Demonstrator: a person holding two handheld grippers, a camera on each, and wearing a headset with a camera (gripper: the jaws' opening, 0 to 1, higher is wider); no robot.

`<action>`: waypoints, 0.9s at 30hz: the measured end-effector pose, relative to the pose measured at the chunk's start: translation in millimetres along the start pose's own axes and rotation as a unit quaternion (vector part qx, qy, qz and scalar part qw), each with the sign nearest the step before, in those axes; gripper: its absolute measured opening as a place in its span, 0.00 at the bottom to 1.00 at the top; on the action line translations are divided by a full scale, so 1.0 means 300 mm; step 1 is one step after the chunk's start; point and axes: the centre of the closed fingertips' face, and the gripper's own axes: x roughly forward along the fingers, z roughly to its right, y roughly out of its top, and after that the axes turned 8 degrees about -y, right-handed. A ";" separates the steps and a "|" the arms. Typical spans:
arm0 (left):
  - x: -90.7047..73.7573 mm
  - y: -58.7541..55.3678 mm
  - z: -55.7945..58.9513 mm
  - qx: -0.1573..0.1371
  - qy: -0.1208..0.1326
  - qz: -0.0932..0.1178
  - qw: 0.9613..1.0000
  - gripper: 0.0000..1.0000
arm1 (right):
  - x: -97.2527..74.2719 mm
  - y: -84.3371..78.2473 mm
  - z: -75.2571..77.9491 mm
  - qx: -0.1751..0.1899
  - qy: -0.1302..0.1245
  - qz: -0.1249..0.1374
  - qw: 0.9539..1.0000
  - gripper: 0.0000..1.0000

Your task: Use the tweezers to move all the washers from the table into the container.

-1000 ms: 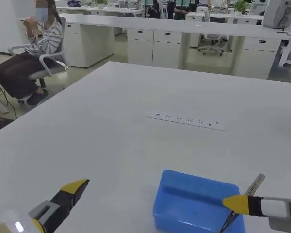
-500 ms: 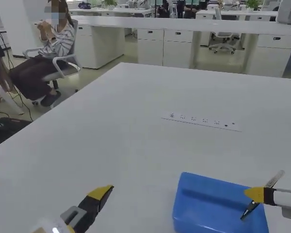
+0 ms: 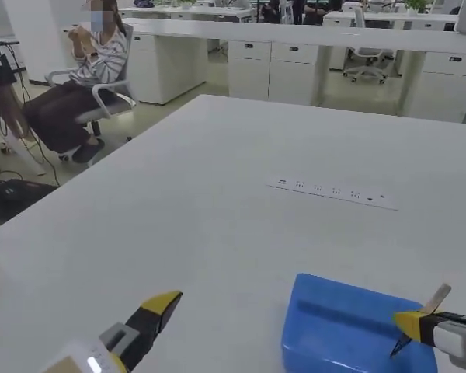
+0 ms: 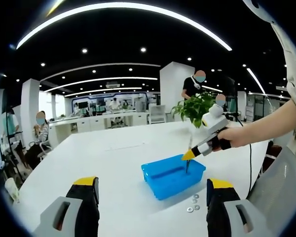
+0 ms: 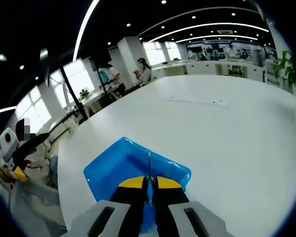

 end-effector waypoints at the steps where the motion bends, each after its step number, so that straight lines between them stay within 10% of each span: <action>1: 0.000 0.000 -0.001 0.001 0.001 -0.001 1.000 0.92 | 0.001 -0.007 -0.001 -0.009 0.001 -0.002 1.000 0.03; 27: -0.008 0.005 0.000 -0.004 0.002 0.004 1.000 0.91 | -0.025 0.017 -0.041 -0.057 0.013 0.024 0.998 0.04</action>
